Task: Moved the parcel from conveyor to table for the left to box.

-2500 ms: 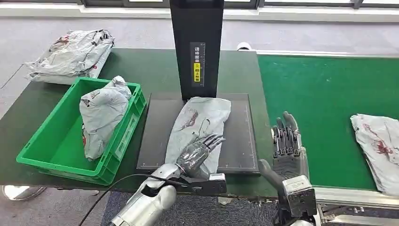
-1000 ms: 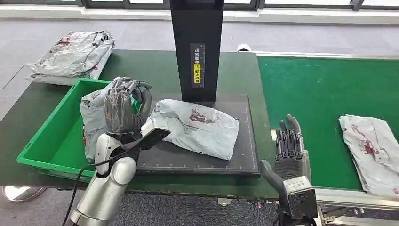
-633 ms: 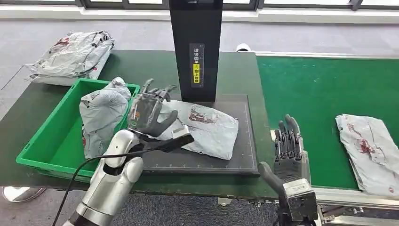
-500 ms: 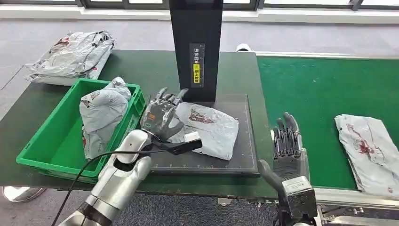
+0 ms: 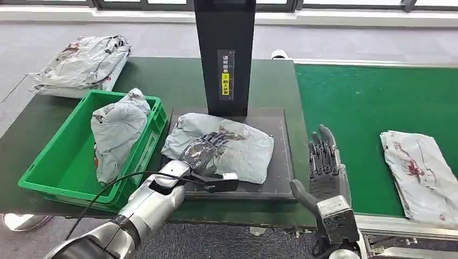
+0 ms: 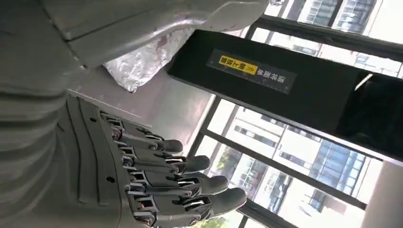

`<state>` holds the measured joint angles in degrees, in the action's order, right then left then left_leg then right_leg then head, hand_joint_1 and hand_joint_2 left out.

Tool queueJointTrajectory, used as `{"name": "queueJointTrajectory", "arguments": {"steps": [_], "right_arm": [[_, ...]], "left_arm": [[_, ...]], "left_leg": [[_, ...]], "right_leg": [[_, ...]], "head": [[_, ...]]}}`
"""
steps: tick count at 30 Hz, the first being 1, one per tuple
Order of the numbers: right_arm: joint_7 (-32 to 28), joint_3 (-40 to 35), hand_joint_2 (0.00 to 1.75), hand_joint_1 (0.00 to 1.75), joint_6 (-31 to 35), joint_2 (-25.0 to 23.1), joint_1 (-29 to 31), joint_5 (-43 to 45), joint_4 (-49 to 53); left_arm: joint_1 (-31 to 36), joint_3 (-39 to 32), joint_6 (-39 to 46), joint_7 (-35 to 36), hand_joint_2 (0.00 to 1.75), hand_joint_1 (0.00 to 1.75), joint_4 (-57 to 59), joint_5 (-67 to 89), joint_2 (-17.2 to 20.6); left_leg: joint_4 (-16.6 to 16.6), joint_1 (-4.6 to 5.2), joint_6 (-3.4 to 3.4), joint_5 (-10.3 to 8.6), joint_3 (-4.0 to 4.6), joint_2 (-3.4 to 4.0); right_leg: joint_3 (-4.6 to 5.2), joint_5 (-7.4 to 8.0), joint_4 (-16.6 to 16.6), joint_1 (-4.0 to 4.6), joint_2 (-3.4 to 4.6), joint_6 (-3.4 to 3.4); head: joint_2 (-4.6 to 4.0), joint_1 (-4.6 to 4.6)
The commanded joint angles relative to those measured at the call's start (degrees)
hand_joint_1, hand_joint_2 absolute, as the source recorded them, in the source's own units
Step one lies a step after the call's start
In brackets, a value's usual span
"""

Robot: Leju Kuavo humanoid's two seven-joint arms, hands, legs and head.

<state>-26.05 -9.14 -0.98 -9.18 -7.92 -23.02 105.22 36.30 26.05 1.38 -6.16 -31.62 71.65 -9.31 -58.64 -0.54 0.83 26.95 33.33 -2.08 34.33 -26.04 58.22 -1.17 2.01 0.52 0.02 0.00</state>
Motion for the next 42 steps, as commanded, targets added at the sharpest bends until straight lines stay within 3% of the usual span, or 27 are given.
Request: {"name": "queueJointTrajectory", "arguments": {"steps": [1, 11, 13, 15, 18, 19, 20, 22, 26, 31, 33, 36, 37, 39, 42], "right_arm": [[-0.2, -0.5, 1.75, 0.0, -0.5, -0.2, 3.2, -0.1, -5.2], [-0.2, -0.3, 1.75, 0.0, -0.6, 0.0, 3.0, -0.1, -5.1], [-0.2, -0.1, 1.75, 0.0, -0.5, 0.1, 2.6, -0.1, -4.9], [-0.2, 0.4, 1.75, 0.0, -0.1, 0.2, 1.1, -0.1, -3.2], [-0.1, 1.5, 1.75, 0.0, 0.5, 0.6, -2.1, -0.3, 0.0], [0.0, 1.8, 1.75, 0.0, 0.5, 0.4, -2.8, -0.3, 1.0], [0.1, 2.0, 1.75, 0.0, 0.6, 0.4, -3.5, -0.2, 1.6], [-0.1, 2.1, 1.75, 0.0, 0.5, 0.1, -3.6, -0.1, 1.8], [-0.3, 1.3, 1.75, 0.0, 1.7, 0.3, -2.8, -0.4, 0.6], [-0.3, 1.3, 1.75, 0.0, 1.7, 0.3, -2.7, -0.4, 0.5], [0.0, 1.2, 1.75, 0.0, 2.7, 0.9, -2.6, -0.1, 0.2], [-0.4, 1.0, 1.75, 0.0, 3.9, 1.7, -3.0, 0.5, -0.9], [-0.8, 0.9, 1.75, 0.0, 4.3, 1.8, -3.3, 0.7, -1.2], [-0.1, 0.6, 1.75, 0.0, 5.1, 2.5, -4.5, 0.3, -1.5], [-0.3, 0.4, 1.75, 0.0, 6.0, 3.1, -5.9, 0.3, -0.7]], "left_arm": [[2.5, 3.0, -3.6, 0.2, 1.75, 1.75, 12.2, -0.3, 0.6], [2.1, 3.3, -3.3, 0.4, 1.75, 1.75, 12.5, -0.2, 0.3], [2.0, 3.3, -0.7, 2.5, 1.75, 1.75, 11.9, 0.4, 0.3], [2.3, 3.2, 7.6, 6.8, 1.75, 1.75, 9.7, 2.2, 0.6], [3.0, 0.3, 19.1, 8.9, 1.75, 1.75, 1.0, 3.2, 1.7], [1.6, -1.0, 17.5, 9.2, 1.75, 1.75, -4.9, 3.9, 2.6], [0.0, -3.0, 24.2, 10.5, 1.75, 1.75, -13.4, 6.0, 3.8], [-2.0, -5.2, 25.6, 13.1, 1.75, 1.75, -26.6, 10.4, 6.0], [-5.8, -11.3, 26.4, 12.2, 1.75, 1.75, -42.8, 15.4, 6.7], [-6.4, -11.5, 25.9, 12.0, 1.75, 1.75, -43.0, 15.5, 6.6], [-6.6, -13.0, 32.2, 13.2, 1.75, 1.75, -47.0, 18.1, 7.4], [-6.0, -13.6, 32.7, 16.7, 1.75, 1.75, -53.7, 18.4, 12.8], [-5.9, -13.8, 33.1, 18.7, 1.75, 1.75, -55.4, 18.4, 16.2], [-6.5, -13.0, 33.2, 25.5, 1.75, 1.75, -55.9, 18.4, 22.8], [-5.9, -10.4, 32.3, 33.7, 1.75, 1.75, -55.0, 18.4, 29.2]], "left_leg": [[0.3, -0.03, -0.03, -0.16, -0.16, 0.42], [0.2, -0.01, -0.03, -0.03, -0.38, 0.31], [0.1, -0.01, -0.02, -0.01, -0.37, 0.23], [0.2, 0.0, -0.04, -0.07, -0.38, 0.33], [0.1, -0.02, -0.03, -0.08, -0.29, 0.21], [0.1, -0.04, -0.03, -0.11, -0.18, 0.14], [0.0, -0.04, -0.01, -0.06, -0.07, 0.03], [0.0, -0.03, 0.01, -0.04, -0.02, 0.13], [-0.1, -0.08, 0.02, -0.01, 0.05, 0.32], [0.1, -0.04, 0.06, -0.02, -0.02, 0.35], [0.0, -0.02, 0.05, -0.04, 0.02, 0.22], [0.1, -0.06, 0.03, -0.06, -0.02, 0.44], [0.1, -0.07, 0.04, -0.04, 0.01, 0.56], [0.0, -0.04, 0.08, 0.0, 0.03, 0.45], [0.3, -0.06, 0.11, -0.03, -0.22, 0.64]], "right_leg": [[-0.12, 0.23, -0.3, 0.09, -0.05, -0.1], [-0.37, 0.1, -0.2, 0.05, 0.02, -0.06], [-0.38, 0.06, -0.1, 0.05, 0.0, -0.05], [-0.37, 0.13, -0.2, 0.05, -0.03, -0.07], [-0.32, 0.11, -0.2, 0.07, -0.15, -0.07], [-0.24, 0.11, -0.1, 0.09, -0.28, -0.09], [-0.11, 0.04, 0.0, 0.08, -0.27, -0.07], [0.0, 0.05, 0.0, 0.07, -0.12, -0.07], [0.08, 0.06, 0.0, 0.17, 0.01, -0.08], [0.06, 0.06, 0.0, 0.12, 0.08, -0.09], [0.07, 0.04, 0.0, 0.1, 0.02, -0.08], [0.04, 0.11, -0.1, 0.18, 0.03, -0.15], [0.1, 0.12, -0.1, 0.19, 0.11, -0.16], [0.16, 0.05, 0.0, 0.13, 0.21, -0.13], [-0.03, 0.1, -0.2, 0.19, 0.23, -0.21]], "head": [[-0.02, 0.0], [-0.02, 0.0], [0.0, 0.0], [0.0, 0.0], [-0.02, 0.0], [-0.02, 0.0], [0.0, 0.0], [0.0, 0.0], [0.0, 0.0], [-0.02, 0.0], [0.0, 0.0], [-0.02, 0.0], [-0.02, 0.0], [0.0, 0.0], [0.0, 0.0]]}}
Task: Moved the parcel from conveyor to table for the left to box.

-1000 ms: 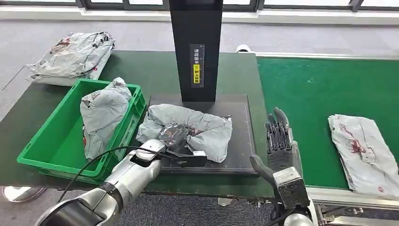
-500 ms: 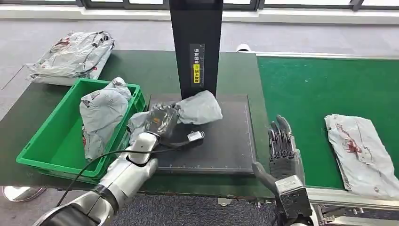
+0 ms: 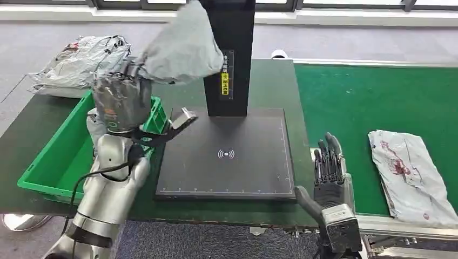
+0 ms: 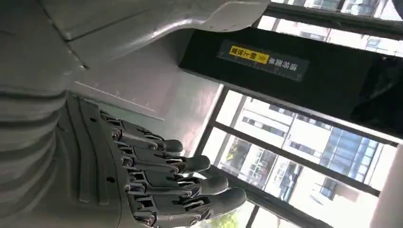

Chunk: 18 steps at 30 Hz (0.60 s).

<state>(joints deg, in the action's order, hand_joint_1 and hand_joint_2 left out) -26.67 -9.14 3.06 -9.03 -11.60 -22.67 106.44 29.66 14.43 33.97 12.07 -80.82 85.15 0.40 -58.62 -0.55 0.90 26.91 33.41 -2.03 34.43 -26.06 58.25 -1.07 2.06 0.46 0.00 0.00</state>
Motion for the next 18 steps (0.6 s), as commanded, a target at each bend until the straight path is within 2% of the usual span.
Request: {"name": "queueJointTrajectory", "arguments": {"steps": [1, 3, 4, 5, 8, 9, 10, 11, 12, 14, 16, 18], "right_arm": [[0.3, 0.4, 1.75, 0.0, 2.0, 3.0, -2.2, 0.0, -1.9], [0.3, 0.4, 1.75, 0.0, 2.0, 3.0, -2.2, 0.0, -1.9], [0.3, 0.4, 1.75, 0.0, 2.0, 3.0, -2.2, 0.0, -1.9], [0.4, 0.5, 1.75, 0.0, 2.3, 3.1, -2.7, 0.0, -1.1], [0.4, 0.8, 1.75, 0.0, 3.2, 3.3, -4.7, 0.0, 0.5], [0.4, 0.9, 1.75, 0.0, 3.2, 3.7, -5.5, 0.2, 0.8], [0.2, 1.0, 1.75, 0.0, 3.2, 3.9, -5.7, 0.3, 0.8], [-0.2, 1.0, 1.75, 0.0, 2.8, 4.2, -5.5, 0.5, 0.5], [-0.3, 1.1, 1.75, 0.0, 2.5, 4.5, -5.0, 0.7, 0.1], [-0.3, 1.3, 1.75, 0.0, 2.1, 5.3, -3.6, 1.3, -0.8], [-0.2, 1.6, 1.75, 0.0, 1.5, 5.3, -3.0, 1.6, -1.0], [-0.1, 1.7, 1.75, 0.0, 1.1, 5.0, -2.7, 1.5, -1.2]], "left_arm": [[0.7, 1.3, -0.3, 15.4, 1.75, 1.75, -5.8, 4.8, 19.5], [0.7, 1.3, -0.3, 15.4, 1.75, 1.75, -5.8, 4.8, 19.5], [0.7, 1.3, -0.3, 15.4, 1.75, 1.75, -5.8, 4.8, 19.5], [1.5, 4.5, -3.8, 20.1, 1.75, 1.75, -5.0, 4.8, 21.1], [-1.0, 3.7, -11.0, 19.6, 1.75, 1.75, -1.0, 4.8, 17.9], [-2.3, 0.3, -14.2, 14.8, 1.75, 1.75, 3.0, 4.8, 14.6], [-2.4, -1.1, -14.8, 12.4, 1.75, 1.75, 7.3, 4.8, 12.8], [-1.6, 1.7, -19.7, 13.5, 1.75, 1.75, 14.4, 4.8, 12.5], [-1.7, 1.5, -20.7, 12.5, 1.75, 1.75, 19.6, 4.8, 11.3], [-0.8, 1.0, -18.7, 10.8, 1.75, 1.75, 32.7, 4.8, 9.1], [-0.5, -1.7, -20.1, 7.0, 1.75, 1.75, 42.9, 4.5, 6.8], [-1.4, -5.1, -20.4, 3.3, 1.75, 1.75, 48.0, 4.8, 5.3]], "left_leg": [[0.3, -0.06, 0.05, 0.0, -0.34, 0.68], [0.1, -0.09, 0.06, 0.01, -0.11, 0.23], [0.1, -0.15, 0.06, 0.01, -0.15, 0.28], [0.2, -0.17, 0.1, -0.01, -0.18, 0.29], [0.2, -0.19, 0.04, -0.06, -0.16, 0.01], [0.3, -0.18, 0.01, -0.09, -0.21, -0.06], [0.2, -0.16, 0.07, -0.04, -0.2, -0.03], [0.4, -0.13, 0.04, -0.1, -0.4, 0.0], [0.4, -0.11, 0.04, -0.11, -0.39, 0.01], [0.5, -0.09, 0.01, -0.18, -0.48, -0.07], [0.4, -0.06, 0.0, -0.11, -0.45, -0.05], [0.5, -0.04, 0.0, -0.14, -0.5, 0.2]], "right_leg": [[-0.14, 0.13, -0.2, 0.13, 0.21, -0.19], [-0.03, -0.03, 0.0, 0.15, -0.02, -0.16], [-0.09, -0.01, -0.1, 0.24, -0.09, -0.19], [-0.1, -0.02, -0.1, 0.25, -0.09, -0.21], [-0.22, -0.05, -0.2, 0.29, -0.37, -0.2], [-0.32, -0.04, -0.3, 0.28, -0.49, -0.17], [-0.18, -0.09, -0.1, 0.16, -0.21, -0.18], [-0.4, -0.04, -0.3, 0.12, -0.3, -0.18], [-0.38, -0.04, -0.3, 0.05, -0.3, -0.18], [-0.52, 0.02, -0.5, 0.05, -0.47, -0.19], [-0.45, -0.01, -0.3, 0.0, -0.31, -0.16], [-0.43, 0.08, -0.4, 0.0, -0.17, -0.19]], "head": [[0.0, 0.0], [0.0, 0.0], [0.0, 0.0], [0.0, 0.0], [0.02, 0.0], [0.02, 0.02], [0.02, 0.0], [0.0, 0.0], [0.02, 0.0], [0.0, 0.0], [0.02, 0.02], [0.02, 0.0]]}}
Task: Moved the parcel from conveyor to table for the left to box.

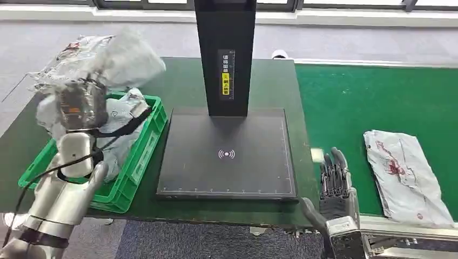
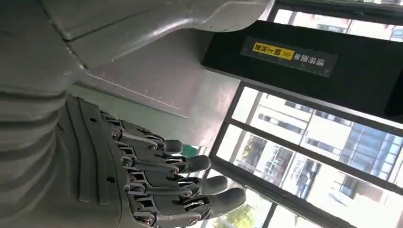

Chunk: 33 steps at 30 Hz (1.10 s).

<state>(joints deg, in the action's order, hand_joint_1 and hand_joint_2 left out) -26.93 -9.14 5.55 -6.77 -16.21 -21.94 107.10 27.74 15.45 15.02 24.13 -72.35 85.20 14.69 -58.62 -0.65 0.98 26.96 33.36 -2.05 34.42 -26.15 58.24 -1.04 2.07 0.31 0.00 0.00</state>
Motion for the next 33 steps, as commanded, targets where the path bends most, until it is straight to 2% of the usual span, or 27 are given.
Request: {"name": "queueJointTrajectory", "arguments": {"steps": [1, 3, 6, 8, 10, 11, 12, 13, 14, 15, 17, 18, 19, 20, 21, 22, 23, 24, 25, 26, 27, 28, 30, 33], "right_arm": [[0.4, 1.7, 1.75, 0.0, -2.0, 2.5, 2.4, 0.7, -2.2], [0.8, 1.4, 1.75, 0.0, -2.5, 2.2, 3.4, 0.5, -2.8], [1.3, 0.8, 1.75, 0.0, -3.2, 2.1, 4.3, 0.2, -3.4], [1.3, 0.7, 1.75, 0.0, -3.1, 2.1, 4.4, 0.2, -3.7], [1.4, 0.6, 1.75, 0.0, -3.4, 2.1, 4.6, 0.2, -3.8], [1.5, 0.6, 1.75, 0.0, -3.5, 2.1, 4.6, 0.2, -3.9], [1.6, 0.6, 1.75, 0.0, -3.6, 2.0, 4.7, 0.2, -3.9], [1.7, 0.7, 1.75, 0.0, -3.7, 1.8, 4.7, 0.2, -3.7], [1.7, 0.7, 1.75, 0.0, -3.7, 1.8, 4.6, 0.2, -3.5], [1.8, 0.8, 1.75, 0.0, -3.7, 1.7, 4.4, 0.1, -3.3], [1.9, 0.9, 1.75, 0.0, -3.5, 1.6, 3.7, 0.0, -2.8], [1.9, 1.0, 1.75, 0.0, -3.5, 1.6, 3.5, 0.0, -2.7], [1.9, 1.1, 1.75, 0.0, -3.3, 1.6, 2.8, 0.0, -2.3], [1.8, 1.1, 1.75, 0.0, -3.2, 1.7, 2.4, 0.0, -2.2], [1.6, 1.1, 1.75, 0.0, -3.1, 1.8, 1.9, -0.2, -1.9], [1.4, 1.0, 1.75, 0.0, -2.9, 1.9, 1.5, -0.3, -1.7], [1.4, 1.0, 1.75, 0.0, -2.9, 1.9, 1.5, -0.3, -1.7], [1.3, 1.0, 1.75, 0.0, -2.8, 1.8, 1.4, -0.4, -1.7], [1.2, 1.0, 1.75, 0.0, -2.6, 1.7, 1.5, -0.6, -1.6], [1.2, 1.0, 1.75, 0.0, -2.6, 1.6, 1.5, -0.6, -1.6], [1.1, 1.0, 1.75, 0.0, -2.5, 1.6, 1.5, -0.6, -1.5], [1.1, 1.2, 1.75, 0.0, -2.2, 1.5, 1.6, -0.7, -1.3], [1.1, 1.7, 1.75, 0.0, -2.0, 1.3, 1.8, -0.8, -1.1], [1.3, 2.0, 1.75, 0.0, -2.3, 1.1, 2.1, -0.9, -1.0]], "left_arm": [[0.0, -7.6, -4.4, -9.9, 1.75, 1.75, 42.8, 4.8, -9.7], [-0.6, -4.2, -4.9, -4.9, 1.75, 1.75, 44.9, 4.8, -9.1], [-1.6, -7.9, -8.1, -1.8, 1.75, 1.75, 46.1, 4.6, -8.6], [-2.2, -9.3, -8.3, -1.4, 1.75, 1.75, 45.9, 4.8, -7.7], [-2.8, -11.4, -8.8, 3.9, 1.75, 1.75, 45.4, 4.8, -6.6], [-3.2, -12.6, -9.3, 5.0, 1.75, 1.75, 44.7, 4.8, -6.3], [-3.6, -13.6, -8.7, 8.2, 1.75, 1.75, 44.1, 4.8, -5.7], [-3.8, -15.0, -7.5, 10.1, 1.75, 1.75, 43.2, 4.8, -5.1], [-3.8, -15.3, -7.7, 9.6, 1.75, 1.75, 42.9, 4.8, -4.8], [-4.0, -17.4, -7.2, 10.7, 1.75, 1.75, 41.8, 4.8, -4.8], [-4.1, -18.3, -6.2, 11.2, 1.75, 1.75, 40.0, 4.8, -4.3], [-4.3, -19.3, -5.9, 11.1, 1.75, 1.75, 39.0, 4.8, -4.5], [-4.8, -19.2, -4.7, 11.2, 1.75, 1.75, 36.5, 4.8, -4.5], [-4.9, -19.2, -4.6, 10.9, 0.0, 0.07, 35.4, 4.8, -4.7], [-5.3, -21.7, -4.2, 9.0, 0.0, 0.0, 33.3, 4.8, -5.9], [-5.4, -21.5, -5.4, 9.1, 0.0, 0.0, 31.9, 4.8, -6.1], [-5.4, -21.5, -5.4, 9.1, 0.0, 0.0, 31.9, 4.8, -6.1], [-5.8, -21.3, -4.4, 8.7, 0.0, 0.0, 30.4, 4.8, -6.3], [-5.9, -21.8, -2.5, 6.9, 0.0, 0.0, 29.1, 4.8, -6.9], [-5.8, -21.7, -2.6, 6.9, 0.0, 0.0, 28.9, 4.8, -7.0], [-5.9, -20.2, -1.6, 7.4, 0.0, 0.0, 27.8, 4.8, -6.7], [-5.8, -21.4, 0.0, 5.0, 0.0, 0.0, 26.1, 4.8, -8.0], [-5.3, -22.0, 1.5, 1.5, 0.0, 0.0, 23.4, 4.8, -9.7], [-4.8, -21.9, 1.3, 0.1, 0.0, 0.0, 22.2, 4.8, -10.6]], "left_leg": [[0.4, 0.08, -0.06, -0.11, -0.44, 0.35], [0.5, 0.16, -0.07, -0.14, -0.5, 0.36], [0.3, 0.14, -0.05, -0.04, -0.41, 0.46], [0.5, 0.24, -0.03, 0.02, -0.87, 0.04], [0.8, 0.34, -0.16, 0.27, -1.06, 0.33], [0.7, 0.43, -0.29, 0.96, -1.68, 0.25], [0.8, 0.41, -0.31, 0.9, -1.53, 0.51], [0.7, 0.46, 0.01, 1.4, -2.21, 0.18], [0.8, 0.46, 0.04, 1.24, -2.03, 0.46], [0.6, 0.53, 0.08, 1.54, -2.58, 0.25], [0.7, 0.42, 0.04, 1.18, -2.1, 0.6], [0.9, 0.37, 0.16, 1.23, -2.57, 0.48], [1.0, 0.29, 0.41, 0.93, -2.41, 0.55], [1.2, 0.3, 0.6, 0.97, -2.86, 0.43], [1.3, 0.26, 0.63, 0.88, -2.68, 0.61], [1.4, 0.29, 0.7, 1.02, -3.16, 0.57], [1.5, 0.27, 0.71, 0.96, -3.09, 0.65], [1.5, 0.27, 0.76, 1.09, -3.42, 0.67], [1.7, 0.22, 0.76, 0.98, -3.25, 0.88], [1.7, 0.3, 0.78, 1.11, -3.57, 0.74], [1.8, 0.23, 0.8, 1.03, -3.44, 0.81], [1.8, 0.31, 0.84, 1.11, -3.67, 0.73], [1.9, 0.21, 0.82, 1.0, -3.42, 0.74], [1.7, 0.14, 0.81, 0.97, -3.23, 0.52]], "right_leg": [[-0.38, 0.16, -0.4, 0.02, -0.04, -0.03], [-0.43, 0.17, -0.5, 0.01, -0.11, -0.05], [-0.32, 0.12, -0.3, 0.04, 0.01, -0.06], [-0.9, -0.12, -0.2, -0.17, -0.18, -0.08], [-1.45, -0.38, -0.4, -0.28, -0.16, -0.07], [-2.02, -0.84, -0.1, -0.37, -0.11, -0.06], [-1.78, -0.68, -0.3, -0.32, 0.04, -0.06], [-2.47, -1.09, 0.0, -0.33, -0.06, -0.16], [-2.17, -0.86, 0.0, -0.28, 0.1, -0.23], [-2.72, -1.28, 0.2, -0.31, -0.01, -0.31], [-2.04, -0.99, 0.3, -0.22, 0.17, -0.49], [-2.42, -1.08, 0.1, -0.24, 0.19, -0.56], [-2.26, -0.98, 0.0, -0.2, 0.16, -0.7], [-2.65, -1.15, 0.0, -0.24, 0.18, -0.72], [-2.4, -1.01, -0.1, -0.21, 0.27, -0.77], [-2.75, -1.18, 0.0, -0.24, 0.39, -0.87], [-2.62, -1.09, -0.1, -0.22, 0.42, -0.94], [-2.86, -1.24, 0.0, -0.22, 0.54, -0.97], [-2.62, -1.1, -0.2, -0.17, 0.64, -1.03], [-2.92, -1.34, -0.1, -0.24, 0.59, -1.1], [-2.77, -1.25, -0.2, -0.18, 0.55, -1.12], [-2.94, -1.41, -0.1, -0.25, 0.58, -1.16], [-2.75, -1.31, -0.2, -0.15, 0.42, -1.22], [-2.52, -1.36, -0.2, -0.06, 0.15, -1.22]], "head": [[0.0, 0.0], [0.02, 0.0], [0.0, 0.06], [0.02, 0.04], [0.0, -0.02], [0.0, 0.0], [0.0, 0.0], [0.02, 0.0], [0.02, 0.0], [0.0, 0.0], [0.02, -0.06], [0.0, 0.0], [0.02, 0.0], [0.02, 0.0], [0.0, 0.0], [0.02, 0.0], [0.02, 0.0], [0.0, 0.0], [0.0, 0.0], [0.02, 0.0], [0.0, -0.02], [0.02, 0.0], [0.02, -0.02], [0.02, 0.0]]}}
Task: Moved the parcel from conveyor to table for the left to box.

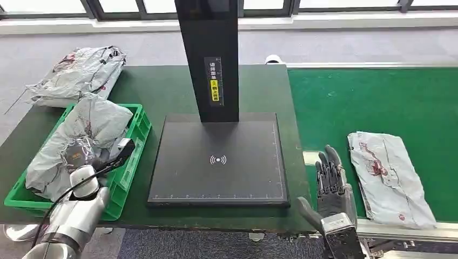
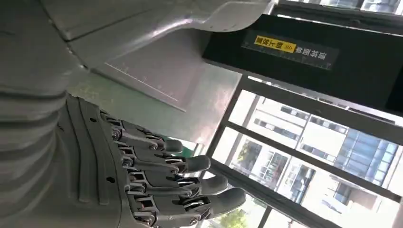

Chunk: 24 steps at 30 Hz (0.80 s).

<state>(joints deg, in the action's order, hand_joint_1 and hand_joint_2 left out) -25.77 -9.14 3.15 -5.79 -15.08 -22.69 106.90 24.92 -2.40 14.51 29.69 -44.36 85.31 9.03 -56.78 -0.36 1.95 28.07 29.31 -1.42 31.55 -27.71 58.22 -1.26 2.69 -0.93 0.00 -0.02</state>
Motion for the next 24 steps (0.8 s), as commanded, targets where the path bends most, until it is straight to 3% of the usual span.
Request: {"name": "queueJointTrajectory", "arguments": {"steps": [1, 3, 7, 12, 13, 16, 20, 24], "right_arm": [[0.1, 2.1, 1.75, 0.0, 0.0, 0.1, 1.4, -0.2, -1.0], [0.2, 2.1, 1.75, 0.0, -0.1, 0.1, 1.7, -0.3, -1.1], [0.4, 2.4, 1.75, 0.0, 0.4, -0.1, 2.0, -0.3, -1.2], [0.4, 2.4, 1.75, 0.0, 0.4, -0.1, 1.8, -0.3, -1.1], [0.4, 2.4, 1.75, 0.0, 0.8, -0.1, 1.4, -0.3, -0.9], [0.3, 2.2, 1.75, 0.0, 2.1, 0.4, 0.2, -0.3, -0.6], [-0.4, 1.5, 1.75, 0.0, 2.7, 1.3, -0.3, 0.1, -1.5], [-0.5, 1.3, 1.75, 0.0, 3.1, 1.5, 0.1, 0.2, -2.0]], "left_arm": [[-1.5, -4.6, 2.5, -7.0, 0.0, 0.0, -6.2, 4.3, -5.8], [-1.1, -4.7, 2.3, -7.0, 0.0, 0.0, -6.3, 4.4, -6.1], [-0.4, -7.8, 5.3, -16.2, 0.0, 0.0, -9.5, 0.2, -9.1], [-0.5, -7.5, 4.5, -15.9, 0.0, 0.0, -11.2, 0.4, -9.4], [-0.9, -8.0, 7.3, -22.1, 0.0, 0.0, -13.2, -6.7, -10.3], [-2.8, -5.4, 10.5, -31.8, 0.0, 0.0, -23.3, -22.7, -11.4], [-7.2, -3.1, 14.9, -33.2, 0.0, 0.0, -35.5, -29.4, -10.6], [-7.9, -3.3, 15.8, -33.7, 0.0, 0.0, -37.2, -30.6, -10.0]], "left_leg": [[0.0, -0.19, -0.09, -0.23, 0.52, -0.19], [-0.1, -0.15, 0.01, -0.3, 0.7, -0.42], [-0.4, -0.11, 0.04, -0.27, 0.98, -0.58], [-0.6, -0.12, -0.07, -0.36, 1.49, -0.73], [-0.6, -0.15, -0.09, -0.37, 1.54, -0.67], [-0.7, -0.13, -0.11, -0.27, 1.55, -0.56], [-0.7, -0.19, -0.16, -0.3, 1.73, -0.52], [-0.7, -0.12, -0.16, -0.23, 1.59, -0.46]], "right_leg": [[0.32, 0.23, -0.3, 0.2, -0.6, 0.06], [0.45, 0.21, -0.1, 0.18, -0.73, 0.05], [0.57, 0.21, -0.1, 0.28, -0.81, 0.09], [0.88, 0.33, -0.1, 0.3, -1.0, 0.23], [0.9, 0.37, -0.1, 0.32, -0.99, 0.24], [0.98, 0.39, 0.0, 0.29, -0.81, 0.34], [1.13, 0.44, -0.1, 0.35, -0.94, 0.37], [1.11, 0.39, -0.1, 0.25, -0.64, 0.38]], "head": [[0.0, 0.02], [0.0, 0.02], [0.02, 0.02], [0.02, 0.02], [0.0, 0.02], [0.0, 0.02], [0.02, 0.02], [0.02, 0.02]]}}
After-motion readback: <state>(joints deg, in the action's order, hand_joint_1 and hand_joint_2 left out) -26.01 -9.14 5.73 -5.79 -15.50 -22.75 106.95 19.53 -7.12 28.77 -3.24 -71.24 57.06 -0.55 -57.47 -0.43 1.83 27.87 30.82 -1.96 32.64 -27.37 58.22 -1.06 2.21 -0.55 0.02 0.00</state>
